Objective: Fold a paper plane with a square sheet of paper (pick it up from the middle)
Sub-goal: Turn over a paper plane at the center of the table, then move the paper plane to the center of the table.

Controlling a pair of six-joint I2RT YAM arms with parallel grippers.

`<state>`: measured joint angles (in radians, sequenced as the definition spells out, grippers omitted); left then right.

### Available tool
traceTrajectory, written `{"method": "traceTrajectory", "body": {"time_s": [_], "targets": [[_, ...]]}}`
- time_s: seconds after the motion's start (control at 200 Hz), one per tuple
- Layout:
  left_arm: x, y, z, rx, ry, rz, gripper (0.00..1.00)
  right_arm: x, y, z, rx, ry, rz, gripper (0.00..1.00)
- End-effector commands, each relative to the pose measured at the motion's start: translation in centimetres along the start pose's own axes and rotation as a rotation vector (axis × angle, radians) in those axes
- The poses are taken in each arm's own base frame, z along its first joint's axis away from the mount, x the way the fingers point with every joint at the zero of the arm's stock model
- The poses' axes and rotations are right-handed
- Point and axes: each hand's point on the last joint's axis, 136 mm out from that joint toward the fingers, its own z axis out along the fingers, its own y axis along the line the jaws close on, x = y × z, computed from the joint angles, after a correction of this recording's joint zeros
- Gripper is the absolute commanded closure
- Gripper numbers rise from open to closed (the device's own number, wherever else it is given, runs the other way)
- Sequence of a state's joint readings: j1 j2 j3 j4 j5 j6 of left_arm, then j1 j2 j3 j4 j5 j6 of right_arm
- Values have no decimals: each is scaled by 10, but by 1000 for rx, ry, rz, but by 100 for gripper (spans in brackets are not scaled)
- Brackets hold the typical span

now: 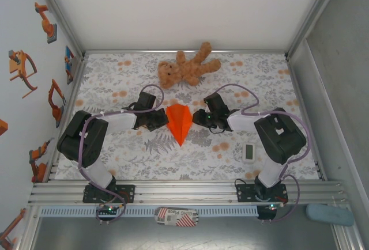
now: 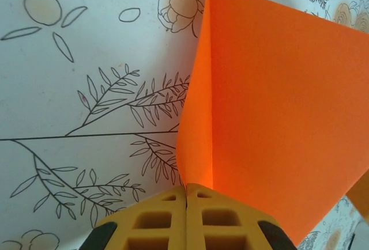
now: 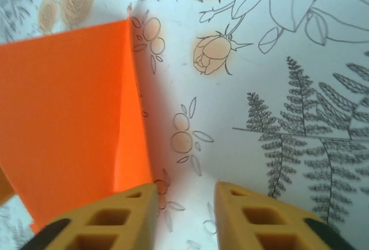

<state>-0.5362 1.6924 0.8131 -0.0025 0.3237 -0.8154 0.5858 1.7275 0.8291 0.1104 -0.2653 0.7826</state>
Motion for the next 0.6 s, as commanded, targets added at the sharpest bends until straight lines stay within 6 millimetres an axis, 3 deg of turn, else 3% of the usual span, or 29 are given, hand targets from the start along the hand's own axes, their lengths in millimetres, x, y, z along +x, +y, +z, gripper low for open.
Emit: {"method": "traceTrajectory", "body": {"time_s": [0.0, 0.265, 0.596], "targets": [[-1, -5, 1, 22, 10, 22, 96, -11, 19, -23, -40, -38, -40, 59], [0, -6, 1, 29, 9, 20, 96, 21, 40, -14, -106, 58, -83, 56], [1, -7, 1, 36, 14, 22, 96, 40, 60, 10, -141, 135, -108, 59]]}}
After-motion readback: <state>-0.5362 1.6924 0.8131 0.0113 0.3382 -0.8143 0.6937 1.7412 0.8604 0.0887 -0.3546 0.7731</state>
